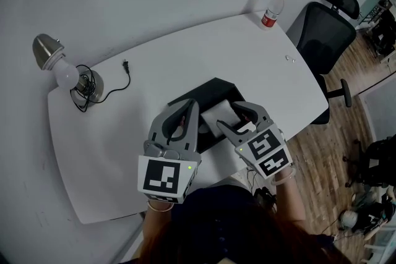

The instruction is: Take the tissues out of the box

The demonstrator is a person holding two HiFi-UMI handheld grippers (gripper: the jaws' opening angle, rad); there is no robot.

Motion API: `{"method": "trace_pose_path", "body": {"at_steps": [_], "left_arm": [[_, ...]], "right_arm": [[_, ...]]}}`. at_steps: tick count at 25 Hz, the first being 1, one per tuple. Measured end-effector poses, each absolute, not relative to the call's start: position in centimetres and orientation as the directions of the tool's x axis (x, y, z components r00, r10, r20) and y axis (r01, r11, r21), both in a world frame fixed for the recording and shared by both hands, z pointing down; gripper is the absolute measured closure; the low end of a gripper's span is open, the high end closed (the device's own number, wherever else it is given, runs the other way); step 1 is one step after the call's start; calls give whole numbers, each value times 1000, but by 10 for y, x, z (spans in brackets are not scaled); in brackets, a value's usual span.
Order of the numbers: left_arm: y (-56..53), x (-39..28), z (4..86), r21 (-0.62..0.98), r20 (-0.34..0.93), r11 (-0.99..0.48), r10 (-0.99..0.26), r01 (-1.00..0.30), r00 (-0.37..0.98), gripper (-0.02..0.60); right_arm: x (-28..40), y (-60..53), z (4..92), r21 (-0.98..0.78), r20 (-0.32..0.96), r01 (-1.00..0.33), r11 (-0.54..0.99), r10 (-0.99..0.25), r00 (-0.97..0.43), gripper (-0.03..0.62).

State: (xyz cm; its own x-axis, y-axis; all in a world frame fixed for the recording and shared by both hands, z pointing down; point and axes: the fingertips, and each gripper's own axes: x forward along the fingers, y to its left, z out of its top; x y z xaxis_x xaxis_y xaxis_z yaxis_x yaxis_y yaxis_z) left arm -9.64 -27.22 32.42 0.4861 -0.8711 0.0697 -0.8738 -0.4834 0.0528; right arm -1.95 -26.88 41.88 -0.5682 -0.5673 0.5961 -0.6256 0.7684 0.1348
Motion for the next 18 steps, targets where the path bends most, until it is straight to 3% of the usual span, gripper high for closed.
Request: {"method": "trace_pose_path", "body": {"at_steps": [18], "left_arm": [[-296,-104,345,82,103,-510,-850,-857,516,555]], "right_arm": [[-15,-271,475,6,818,-626,780,-364,-445,279]]}}
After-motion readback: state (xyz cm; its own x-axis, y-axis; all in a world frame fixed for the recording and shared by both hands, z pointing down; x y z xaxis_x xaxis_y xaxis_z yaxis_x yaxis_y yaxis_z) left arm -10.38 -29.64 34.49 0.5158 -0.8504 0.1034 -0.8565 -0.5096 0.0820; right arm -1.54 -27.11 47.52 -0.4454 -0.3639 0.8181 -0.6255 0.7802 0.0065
